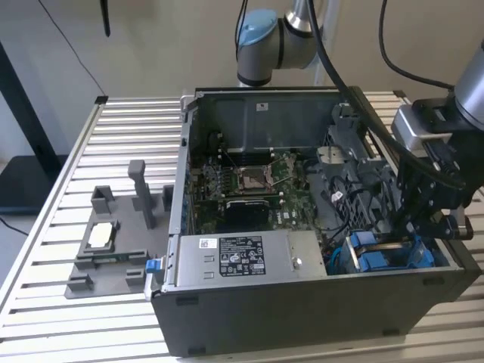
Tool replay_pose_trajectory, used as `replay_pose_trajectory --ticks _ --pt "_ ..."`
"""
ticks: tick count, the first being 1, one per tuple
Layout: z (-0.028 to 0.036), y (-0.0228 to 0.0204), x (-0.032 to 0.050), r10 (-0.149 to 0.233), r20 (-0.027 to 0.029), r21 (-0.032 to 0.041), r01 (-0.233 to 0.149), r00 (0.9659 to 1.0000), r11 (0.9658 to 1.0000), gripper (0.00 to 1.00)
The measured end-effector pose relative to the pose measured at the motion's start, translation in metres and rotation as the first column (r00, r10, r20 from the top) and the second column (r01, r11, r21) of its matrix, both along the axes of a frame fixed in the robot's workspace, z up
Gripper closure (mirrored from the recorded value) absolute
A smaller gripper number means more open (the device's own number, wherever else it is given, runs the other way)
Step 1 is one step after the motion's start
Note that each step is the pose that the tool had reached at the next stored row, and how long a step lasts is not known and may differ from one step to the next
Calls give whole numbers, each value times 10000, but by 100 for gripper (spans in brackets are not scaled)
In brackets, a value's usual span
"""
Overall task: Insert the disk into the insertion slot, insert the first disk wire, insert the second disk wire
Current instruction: 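Insert the first disk wire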
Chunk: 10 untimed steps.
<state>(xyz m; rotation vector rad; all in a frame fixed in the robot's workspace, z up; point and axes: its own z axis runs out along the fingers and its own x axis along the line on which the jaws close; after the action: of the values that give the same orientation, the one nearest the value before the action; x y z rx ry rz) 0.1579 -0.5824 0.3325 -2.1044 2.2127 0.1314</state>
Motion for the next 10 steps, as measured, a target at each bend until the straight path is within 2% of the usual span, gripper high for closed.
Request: replay_pose_trajectory --ticks 8,9,10 --pt "-16 0 0 0 -2 27 0 10000 10000 79" --pt "-14 0 0 0 -2 20 0 10000 10000 73" --pt "-5 0 0 -1 -1 6 1 10000 10000 73"
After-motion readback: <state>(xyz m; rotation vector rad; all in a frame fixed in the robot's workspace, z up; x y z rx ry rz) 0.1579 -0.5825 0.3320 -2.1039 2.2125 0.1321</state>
